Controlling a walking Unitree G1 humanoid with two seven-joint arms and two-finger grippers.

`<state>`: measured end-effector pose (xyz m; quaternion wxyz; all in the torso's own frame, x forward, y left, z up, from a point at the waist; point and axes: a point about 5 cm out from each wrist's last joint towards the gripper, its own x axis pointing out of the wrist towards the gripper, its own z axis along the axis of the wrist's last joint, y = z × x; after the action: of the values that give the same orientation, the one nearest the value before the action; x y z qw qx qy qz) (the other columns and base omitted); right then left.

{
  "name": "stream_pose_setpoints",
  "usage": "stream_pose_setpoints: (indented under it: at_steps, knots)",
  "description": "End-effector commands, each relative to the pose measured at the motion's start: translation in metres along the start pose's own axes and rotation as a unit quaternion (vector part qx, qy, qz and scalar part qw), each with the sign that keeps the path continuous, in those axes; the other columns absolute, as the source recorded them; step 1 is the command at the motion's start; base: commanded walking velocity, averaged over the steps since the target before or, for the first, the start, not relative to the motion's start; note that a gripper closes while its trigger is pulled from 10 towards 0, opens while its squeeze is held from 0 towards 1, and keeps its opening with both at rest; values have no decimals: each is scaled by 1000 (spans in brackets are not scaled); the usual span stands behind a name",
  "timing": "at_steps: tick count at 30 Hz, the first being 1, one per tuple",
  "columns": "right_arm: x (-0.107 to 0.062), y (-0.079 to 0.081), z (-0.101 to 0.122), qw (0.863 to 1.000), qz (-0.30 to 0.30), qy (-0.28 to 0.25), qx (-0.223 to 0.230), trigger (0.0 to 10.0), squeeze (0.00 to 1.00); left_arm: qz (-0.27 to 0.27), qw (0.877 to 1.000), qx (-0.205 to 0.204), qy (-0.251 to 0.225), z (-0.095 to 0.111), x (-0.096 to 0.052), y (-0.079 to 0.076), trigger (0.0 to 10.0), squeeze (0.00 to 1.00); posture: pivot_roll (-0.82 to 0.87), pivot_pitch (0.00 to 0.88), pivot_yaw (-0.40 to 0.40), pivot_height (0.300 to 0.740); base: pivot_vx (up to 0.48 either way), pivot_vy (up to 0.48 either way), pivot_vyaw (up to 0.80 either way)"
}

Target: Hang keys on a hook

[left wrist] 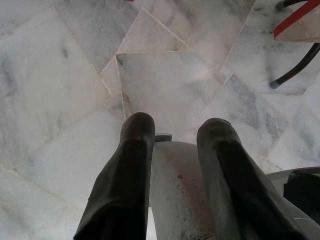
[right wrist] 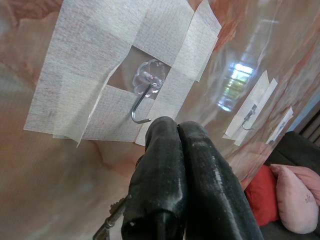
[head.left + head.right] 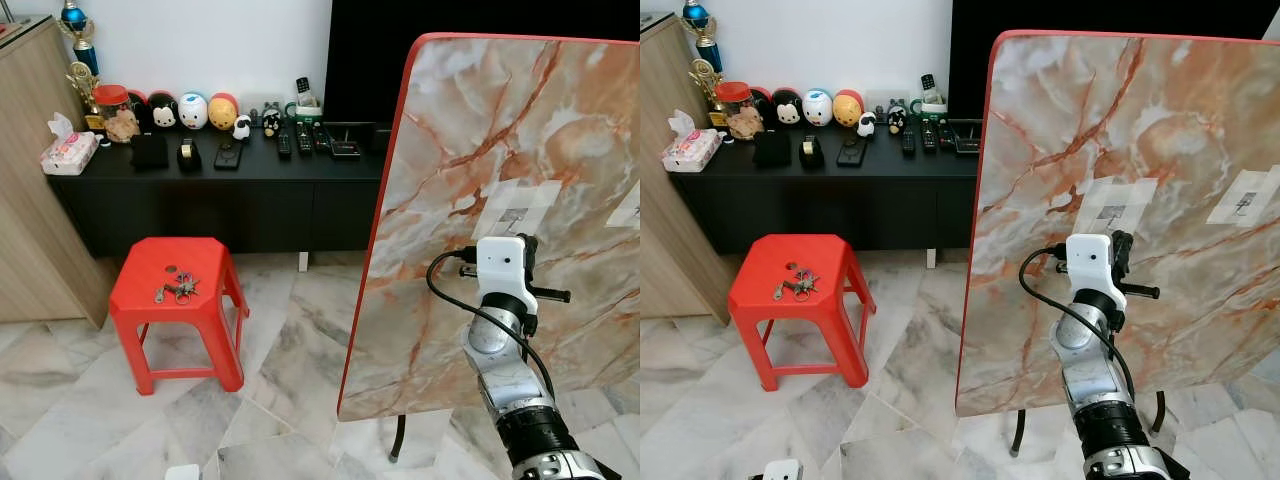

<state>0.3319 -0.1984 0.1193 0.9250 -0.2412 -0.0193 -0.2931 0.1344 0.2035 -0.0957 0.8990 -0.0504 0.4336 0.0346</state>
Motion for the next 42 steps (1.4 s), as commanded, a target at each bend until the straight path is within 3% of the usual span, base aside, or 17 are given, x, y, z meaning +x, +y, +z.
stream_pose_setpoints:
  at_steps: [1, 20, 42]
  knots:
    - [6, -3, 7, 1000, -9, -13, 2, 10000, 0, -14, 999, -5, 38, -18, -4, -8, 10000, 0, 85, 0, -96, 740, 0, 0, 0]
    - [-2, 4, 9, 1000, 4, -16, 8, 10000, 0, -15, 999, -5, 37, -18, -4, -8, 10000, 0, 83, 0, -95, 740, 0, 0, 0]
    - [3, 2, 12, 1000, 0, -19, 6, 10000, 0, -15, 999, -5, 38, -18, -4, -9, 10000, 0, 83, 0, -97, 740, 0, 0, 0]
